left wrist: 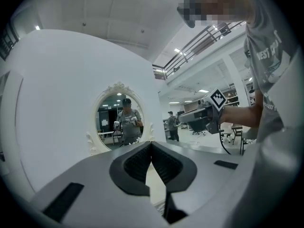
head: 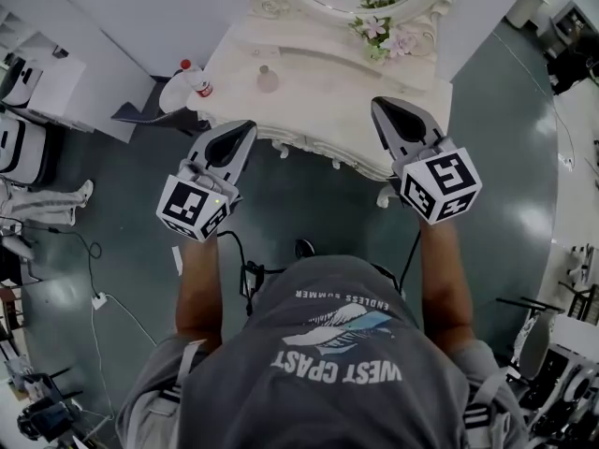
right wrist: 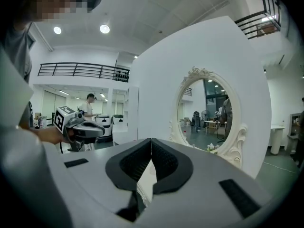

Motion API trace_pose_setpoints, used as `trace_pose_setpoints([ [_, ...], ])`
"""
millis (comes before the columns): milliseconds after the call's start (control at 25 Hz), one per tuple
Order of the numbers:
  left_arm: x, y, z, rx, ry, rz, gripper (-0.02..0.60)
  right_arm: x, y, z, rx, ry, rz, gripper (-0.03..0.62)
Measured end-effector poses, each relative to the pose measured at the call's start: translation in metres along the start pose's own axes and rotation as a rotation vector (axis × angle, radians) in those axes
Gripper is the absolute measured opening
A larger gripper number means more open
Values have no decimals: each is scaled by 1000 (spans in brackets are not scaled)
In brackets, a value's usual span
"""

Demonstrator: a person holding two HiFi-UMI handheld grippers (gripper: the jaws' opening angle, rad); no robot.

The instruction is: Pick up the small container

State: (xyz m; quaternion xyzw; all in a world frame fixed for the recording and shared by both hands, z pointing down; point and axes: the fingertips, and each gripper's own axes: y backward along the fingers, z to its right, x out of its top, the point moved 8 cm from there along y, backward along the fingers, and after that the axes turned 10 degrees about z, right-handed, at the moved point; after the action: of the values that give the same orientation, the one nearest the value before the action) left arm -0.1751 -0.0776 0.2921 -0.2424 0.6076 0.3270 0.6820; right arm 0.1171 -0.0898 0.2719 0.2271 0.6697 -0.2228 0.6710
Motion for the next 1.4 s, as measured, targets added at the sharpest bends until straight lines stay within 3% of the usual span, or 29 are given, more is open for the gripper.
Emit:
trace_pose_setpoints([
  [440,-15,15,-39,25,20,9,17,0,-40,-12,17,31,-24,26],
  [640,-24,18,-50,78,16,-20,17,-10,-67,2,63,17,-25,26],
  [960,-40,28,-89,227,29,-72,17,-30,-132,16,190,-23,-39,26],
  [1400,-75,-16,-134,278,86,-99,17,-41,-188,53,242,-33,-82,26],
])
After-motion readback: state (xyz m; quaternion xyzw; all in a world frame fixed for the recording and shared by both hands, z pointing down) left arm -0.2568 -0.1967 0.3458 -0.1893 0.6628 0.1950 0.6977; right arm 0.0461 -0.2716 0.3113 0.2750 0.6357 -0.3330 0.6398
